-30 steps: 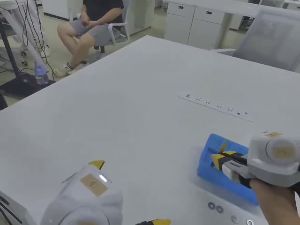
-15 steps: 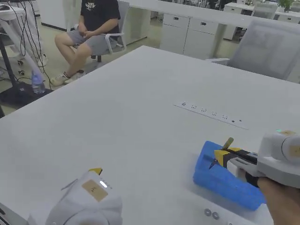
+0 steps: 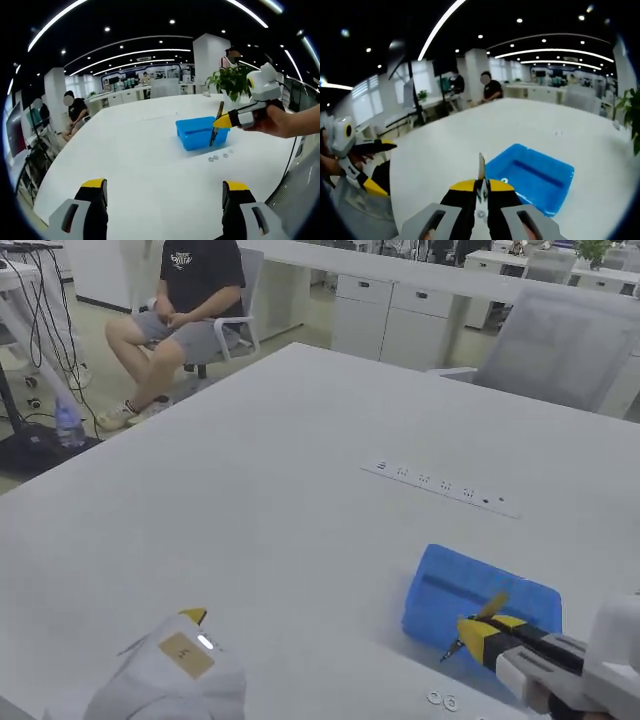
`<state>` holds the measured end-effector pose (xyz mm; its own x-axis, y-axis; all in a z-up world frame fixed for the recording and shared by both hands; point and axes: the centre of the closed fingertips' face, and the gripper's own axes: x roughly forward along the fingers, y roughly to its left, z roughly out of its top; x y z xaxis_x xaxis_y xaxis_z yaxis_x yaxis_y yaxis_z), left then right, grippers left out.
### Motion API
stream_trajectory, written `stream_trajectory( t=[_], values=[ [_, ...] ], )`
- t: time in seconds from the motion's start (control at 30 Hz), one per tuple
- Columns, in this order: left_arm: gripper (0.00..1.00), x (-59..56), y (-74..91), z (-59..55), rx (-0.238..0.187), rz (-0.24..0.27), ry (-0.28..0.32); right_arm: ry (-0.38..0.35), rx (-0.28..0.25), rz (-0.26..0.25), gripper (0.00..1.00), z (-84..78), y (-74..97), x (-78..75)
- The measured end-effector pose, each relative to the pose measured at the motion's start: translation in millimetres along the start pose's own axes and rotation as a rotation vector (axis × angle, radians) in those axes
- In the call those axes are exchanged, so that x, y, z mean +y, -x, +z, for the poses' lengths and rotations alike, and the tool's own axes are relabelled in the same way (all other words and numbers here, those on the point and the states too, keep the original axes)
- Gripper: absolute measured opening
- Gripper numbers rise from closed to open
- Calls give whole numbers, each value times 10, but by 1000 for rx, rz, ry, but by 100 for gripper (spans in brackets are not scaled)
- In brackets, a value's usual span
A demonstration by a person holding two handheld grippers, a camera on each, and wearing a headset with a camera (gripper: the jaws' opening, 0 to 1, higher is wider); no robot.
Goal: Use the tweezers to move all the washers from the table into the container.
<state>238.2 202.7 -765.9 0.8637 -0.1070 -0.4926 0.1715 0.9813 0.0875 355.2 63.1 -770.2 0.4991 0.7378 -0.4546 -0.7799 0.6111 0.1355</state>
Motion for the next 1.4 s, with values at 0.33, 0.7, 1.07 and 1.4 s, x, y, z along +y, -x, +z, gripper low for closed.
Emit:
stream_trajectory(
  t=[0.33,0.7,1.07,1.4],
  values=[
    [97,15,5,-1,1,7,4,-15,53,-5,4,-240,-90,-57],
    [97,15,2,-17,12,9,-1,-1,56,-19,4,-286,-122,-54],
    [96,20,7,-14,12,13,-4,64,62,-25,3,-325,-100,10],
    [96,27,12,1,2,14,2,76,73,-9,3,-197,-19,37]
  ],
)
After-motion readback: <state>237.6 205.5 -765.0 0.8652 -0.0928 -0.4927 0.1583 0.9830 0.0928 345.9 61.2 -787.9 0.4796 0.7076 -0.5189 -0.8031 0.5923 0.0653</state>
